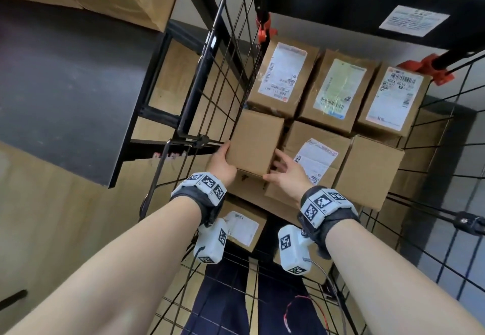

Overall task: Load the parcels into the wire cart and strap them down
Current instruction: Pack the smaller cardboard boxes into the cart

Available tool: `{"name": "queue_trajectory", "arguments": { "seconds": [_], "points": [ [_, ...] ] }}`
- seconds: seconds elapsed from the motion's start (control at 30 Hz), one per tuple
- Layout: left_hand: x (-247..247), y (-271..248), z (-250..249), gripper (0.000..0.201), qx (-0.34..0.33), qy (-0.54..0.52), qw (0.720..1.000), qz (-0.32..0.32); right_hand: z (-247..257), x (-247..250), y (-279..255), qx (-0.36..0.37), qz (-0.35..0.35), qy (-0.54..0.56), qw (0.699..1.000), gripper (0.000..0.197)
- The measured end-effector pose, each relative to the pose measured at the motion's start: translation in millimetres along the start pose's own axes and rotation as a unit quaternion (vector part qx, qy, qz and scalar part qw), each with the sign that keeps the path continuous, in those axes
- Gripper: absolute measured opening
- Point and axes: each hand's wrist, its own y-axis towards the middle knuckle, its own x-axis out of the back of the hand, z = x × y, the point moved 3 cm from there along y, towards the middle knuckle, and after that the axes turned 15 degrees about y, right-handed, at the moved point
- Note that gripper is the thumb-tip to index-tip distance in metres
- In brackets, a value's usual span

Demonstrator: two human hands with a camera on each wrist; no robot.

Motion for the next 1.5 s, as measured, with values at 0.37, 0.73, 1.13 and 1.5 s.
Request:
{"name": "queue_trajectory", "arguments": {
  "seconds": [0.37,0.73,1.13,1.5],
  "points": [
    [-9.9,-10.9,-5.4,0.065,-0.028,0.001,0.999,0.025,5.5,-4.3,-12.5,0.021,-0.035,-0.116,0.992,0.059],
    [68.1,-120.8,-40.4,0.04,-0.125,0.14,0.981,-0.044,73.6,-4.9,-124.4,0.06,-0.042,-0.359,0.931,0.045],
    [244.6,-220.2,-52.8,0.03,-0.166,0.2,0.937,-0.232,205.4,-84.3,-211.0,0.214,-0.046,-0.454,0.864,0.041],
    [351.0,-143.8,-30.6,0.044,-0.242,0.162,0.927,-0.238,281.4,-179.1,-172.4,0.238,-0.131,-0.287,0.919,0.05]
  ]
}}
